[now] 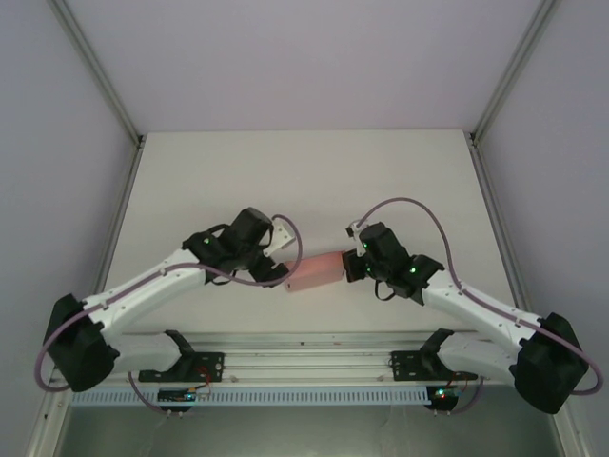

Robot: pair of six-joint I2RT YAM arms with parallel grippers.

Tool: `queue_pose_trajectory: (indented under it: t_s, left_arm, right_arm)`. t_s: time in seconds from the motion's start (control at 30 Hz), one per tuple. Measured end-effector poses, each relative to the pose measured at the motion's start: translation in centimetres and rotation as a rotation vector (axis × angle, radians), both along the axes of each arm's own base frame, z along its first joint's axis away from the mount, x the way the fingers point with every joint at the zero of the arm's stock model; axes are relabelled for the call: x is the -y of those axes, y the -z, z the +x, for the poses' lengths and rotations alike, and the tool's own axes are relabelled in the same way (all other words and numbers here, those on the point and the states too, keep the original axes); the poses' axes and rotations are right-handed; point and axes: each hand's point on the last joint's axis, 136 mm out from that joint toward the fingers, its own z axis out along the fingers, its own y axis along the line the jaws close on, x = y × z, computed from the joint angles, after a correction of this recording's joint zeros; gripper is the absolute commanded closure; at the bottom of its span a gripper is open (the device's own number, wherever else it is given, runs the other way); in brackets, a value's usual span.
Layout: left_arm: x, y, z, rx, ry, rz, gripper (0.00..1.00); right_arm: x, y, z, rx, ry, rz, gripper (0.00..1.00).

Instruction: Assemble paper box

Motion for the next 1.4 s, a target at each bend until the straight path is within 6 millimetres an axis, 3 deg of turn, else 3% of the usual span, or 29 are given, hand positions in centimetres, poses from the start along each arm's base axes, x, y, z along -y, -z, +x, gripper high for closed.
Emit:
queue_pose_trajectory:
  t_s: [0.07, 0.13, 0.53, 0.6, 0.77, 1.0, 1.4]
  left_arm:
    - [-0.2, -0.4, -0.2, 0.004, -0.023, -0.03, 0.28]
    - [-0.1, -0.8, -0.1, 0.007, -0.042, -0.057, 0.31]
    - [1.1, 0.5, -0.7, -0.074, -0.044, -0.078, 0.35]
    - [1.3, 0.7, -0.9, -0.084, -0.035, -0.08, 0.43]
    - [1.5, 1.4, -0.9, -0.112, -0.046, -0.073, 0.75]
    - [2.1, 1.8, -1.3, -0.149, -0.083, -0.092, 1.0]
    - [3.3, 0.2, -0.3, -0.297, -0.388, -0.248, 1.0]
  right_arm:
    - [-0.1, 0.0, 0.0, -0.003, -0.002, -0.002, 1.0]
    - [-0.1, 0.0, 0.0, -0.004, -0.003, -0.003, 1.0]
    - [-0.2, -0.1, -0.1, -0.012, -0.003, -0.007, 1.0]
    - [-0.2, 0.0, -0.1, -0.013, -0.003, -0.007, 1.0]
    - [-0.1, 0.0, -0.1, -0.014, -0.003, -0.008, 1.0]
    - [-0.2, -0.1, -0.3, -0.014, 0.009, -0.011, 1.0]
    - [0.2, 0.1, -1.1, 0.005, 0.109, -0.067, 1.0]
